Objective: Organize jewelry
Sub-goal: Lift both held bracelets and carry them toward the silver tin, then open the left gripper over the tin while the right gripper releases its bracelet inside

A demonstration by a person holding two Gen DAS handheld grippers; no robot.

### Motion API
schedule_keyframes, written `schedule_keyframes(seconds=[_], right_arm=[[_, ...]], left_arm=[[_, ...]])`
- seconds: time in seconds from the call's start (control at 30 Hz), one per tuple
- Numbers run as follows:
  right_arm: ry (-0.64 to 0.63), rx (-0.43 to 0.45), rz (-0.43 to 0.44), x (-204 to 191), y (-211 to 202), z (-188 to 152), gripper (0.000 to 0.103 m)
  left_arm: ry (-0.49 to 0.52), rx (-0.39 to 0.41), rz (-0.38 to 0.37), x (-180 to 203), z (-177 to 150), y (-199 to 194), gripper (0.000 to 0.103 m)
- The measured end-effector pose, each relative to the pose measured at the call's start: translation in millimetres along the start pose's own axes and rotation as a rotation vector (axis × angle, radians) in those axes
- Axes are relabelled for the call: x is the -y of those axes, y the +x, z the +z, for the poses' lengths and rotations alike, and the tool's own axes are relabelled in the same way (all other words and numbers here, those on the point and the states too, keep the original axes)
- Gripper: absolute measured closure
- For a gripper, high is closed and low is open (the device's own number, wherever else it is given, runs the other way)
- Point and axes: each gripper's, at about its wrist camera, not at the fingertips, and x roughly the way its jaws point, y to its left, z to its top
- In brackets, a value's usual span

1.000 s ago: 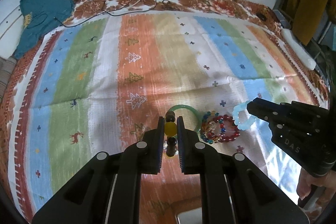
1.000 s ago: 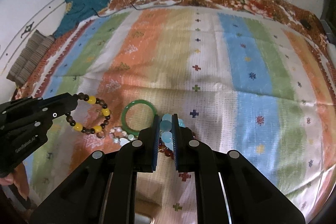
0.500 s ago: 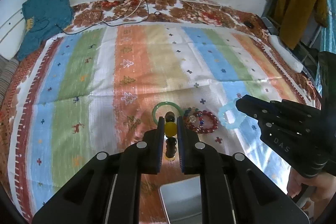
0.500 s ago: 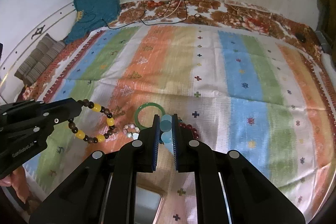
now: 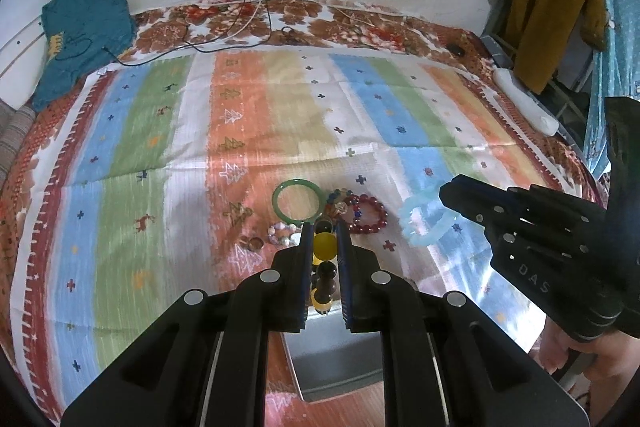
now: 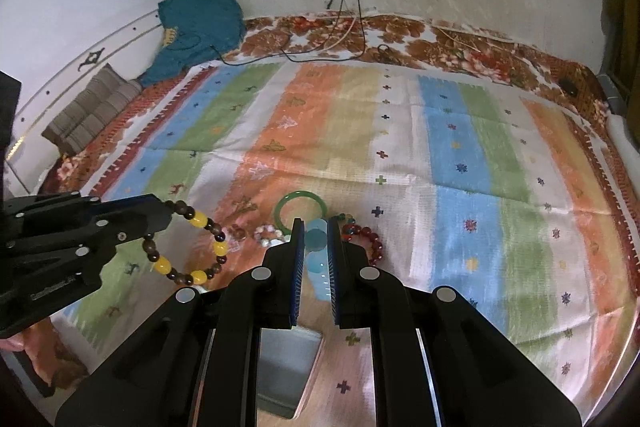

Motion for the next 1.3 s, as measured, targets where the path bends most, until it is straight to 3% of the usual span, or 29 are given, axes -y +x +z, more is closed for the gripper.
schedule_keyframes(seconds=[0.73,1.13,1.2,1.27,1.3], right_arm=[[-0.027,-0.015,0.043,-20.9,-32.9,-40.6,0.091],[-0.022,-0.054,0.047,-24.4,-34.1,-53.3,0.090],[0.000,-0.066,0.037,-20.3,-31.8,-52.8,0.087],[0.014,-0.073,0.017,-15.4,-30.6,-52.9,0.069],[0.020,-0.076,0.007,-12.3,-29.8,-53.0,0.068]], left_arm=[[0.008,0.028,-0.032,14.2,-38.6,-35.0,0.092],[0.027,0.009,-0.007,19.1,-51.4,-34.0,0.090],[0.027,0.019,0.052,16.5,-51.4,-33.3,0.080],[0.026,0.018,0.085,13.5,-50.3,-30.9,0.076],[0.019,0.012,0.088,11.4,-49.9,-29.7,0.075]])
